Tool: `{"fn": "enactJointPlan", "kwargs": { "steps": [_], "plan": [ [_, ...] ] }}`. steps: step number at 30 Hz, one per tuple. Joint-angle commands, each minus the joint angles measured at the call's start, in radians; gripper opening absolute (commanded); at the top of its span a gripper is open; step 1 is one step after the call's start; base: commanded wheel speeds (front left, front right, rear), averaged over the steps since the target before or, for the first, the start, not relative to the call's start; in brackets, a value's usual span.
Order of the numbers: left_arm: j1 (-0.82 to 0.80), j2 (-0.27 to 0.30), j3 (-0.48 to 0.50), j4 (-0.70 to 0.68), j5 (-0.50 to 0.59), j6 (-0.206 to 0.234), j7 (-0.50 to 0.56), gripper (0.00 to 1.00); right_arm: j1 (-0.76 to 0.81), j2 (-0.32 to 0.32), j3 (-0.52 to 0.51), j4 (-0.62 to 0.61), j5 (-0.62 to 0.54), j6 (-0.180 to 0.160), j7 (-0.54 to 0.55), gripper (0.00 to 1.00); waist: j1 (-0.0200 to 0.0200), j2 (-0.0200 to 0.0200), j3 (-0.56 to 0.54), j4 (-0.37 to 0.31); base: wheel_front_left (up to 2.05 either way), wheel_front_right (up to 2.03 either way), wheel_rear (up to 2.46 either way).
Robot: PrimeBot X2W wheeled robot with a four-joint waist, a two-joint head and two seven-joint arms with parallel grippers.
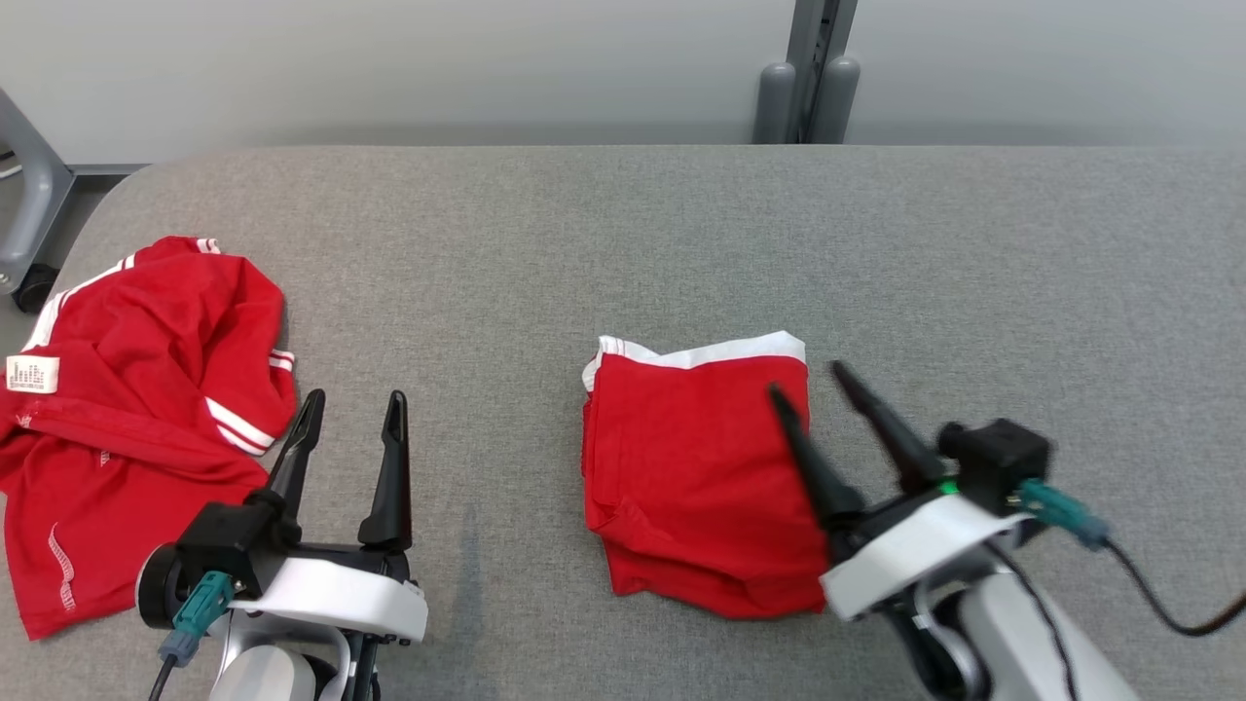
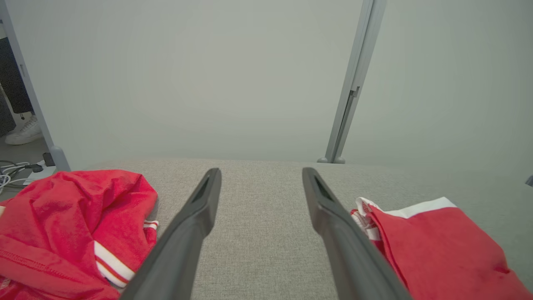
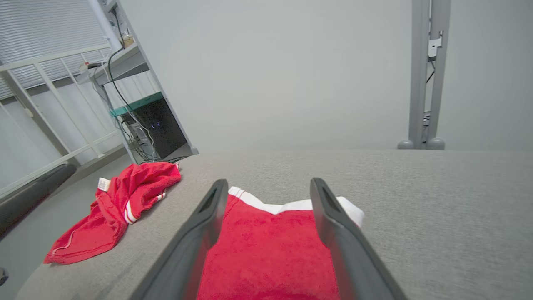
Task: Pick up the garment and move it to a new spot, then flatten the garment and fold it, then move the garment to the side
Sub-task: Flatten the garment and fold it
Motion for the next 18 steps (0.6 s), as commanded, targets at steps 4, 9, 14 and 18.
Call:
{"fn": "enactJointPlan", "kwargs": {
  "steps": [4, 9, 14, 18],
  "plan": [
    [0.018, 0.016, 0.003, -0.014, -0.002, 0.012, 0.006, 1.0, 0.072, -0.032, -0.192, -0.04, -0.059, 0.0, 0.011, 1.0, 0.0, -0.0001, -0.006, -0.011, 0.0, 0.0, 0.0],
    [0.034, 0.028, 0.003, -0.029, 0.001, 0.017, 0.015, 1.0, 0.135, -0.042, -0.362, -0.084, -0.114, 0.0, 0.028, 1.0, 0.0, -0.0001, -0.002, -0.018, 0.0, 0.0, 0.0],
    [0.036, 0.035, 0.004, -0.039, 0.0, 0.022, 0.021, 1.0, 0.167, -0.036, -0.436, -0.122, -0.142, 0.0, 0.042, 1.0, 0.0, -0.0001, -0.001, -0.024, 0.0, 0.0, 0.0],
    [0.044, 0.041, 0.001, -0.045, 0.0, 0.027, 0.028, 1.0, 0.179, -0.025, -0.457, -0.149, -0.155, 0.0, 0.054, 1.0, 0.0, -0.0001, -0.002, -0.029, 0.0, 0.0, 0.0]
  ]
}}
